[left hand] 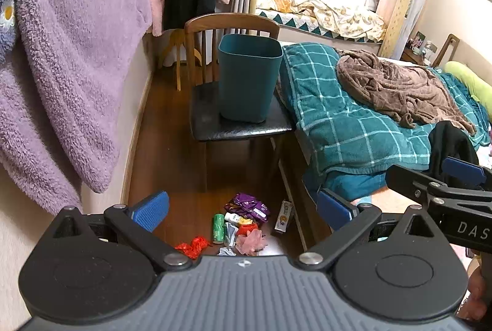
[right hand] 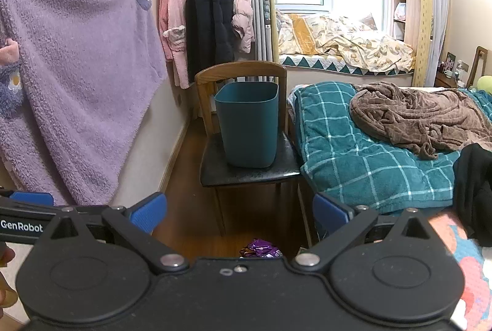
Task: Collect trash
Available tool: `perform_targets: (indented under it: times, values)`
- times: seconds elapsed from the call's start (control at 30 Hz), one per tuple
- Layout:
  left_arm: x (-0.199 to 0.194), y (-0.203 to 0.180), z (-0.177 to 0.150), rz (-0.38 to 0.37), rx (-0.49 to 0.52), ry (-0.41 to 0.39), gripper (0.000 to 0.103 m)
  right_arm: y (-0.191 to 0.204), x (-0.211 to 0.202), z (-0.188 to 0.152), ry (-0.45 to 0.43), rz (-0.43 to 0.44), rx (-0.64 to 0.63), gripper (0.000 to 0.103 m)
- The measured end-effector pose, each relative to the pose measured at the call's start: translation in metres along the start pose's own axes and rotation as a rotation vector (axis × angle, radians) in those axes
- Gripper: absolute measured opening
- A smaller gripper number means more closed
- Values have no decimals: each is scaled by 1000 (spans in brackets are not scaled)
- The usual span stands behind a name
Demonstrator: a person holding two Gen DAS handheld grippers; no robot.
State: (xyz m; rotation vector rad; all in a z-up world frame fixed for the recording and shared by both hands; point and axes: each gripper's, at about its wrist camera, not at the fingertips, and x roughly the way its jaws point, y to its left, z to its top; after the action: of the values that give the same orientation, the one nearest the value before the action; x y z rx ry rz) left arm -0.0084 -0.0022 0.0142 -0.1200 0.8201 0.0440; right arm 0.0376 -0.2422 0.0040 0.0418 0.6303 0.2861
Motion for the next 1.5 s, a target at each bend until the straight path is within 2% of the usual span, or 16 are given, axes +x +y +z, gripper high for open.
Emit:
perform_targets:
  times: [0.9, 1.17, 1.37, 1.5]
  values:
    - [15, -1, 22, 4, -25, -29, 103, -6, 12, 14, -8, 17, -18, 102]
    - [51, -14, 46, 27, -41, -30, 103, -30, 42, 26, 5, 46, -24, 102]
    - [100, -16, 72, 82, -144, 9, 103, -64, 89, 40, 22, 73, -26, 102]
    - [132, -21, 82, 114, -148, 17, 103, -89, 130, 48, 41, 111, -59, 102]
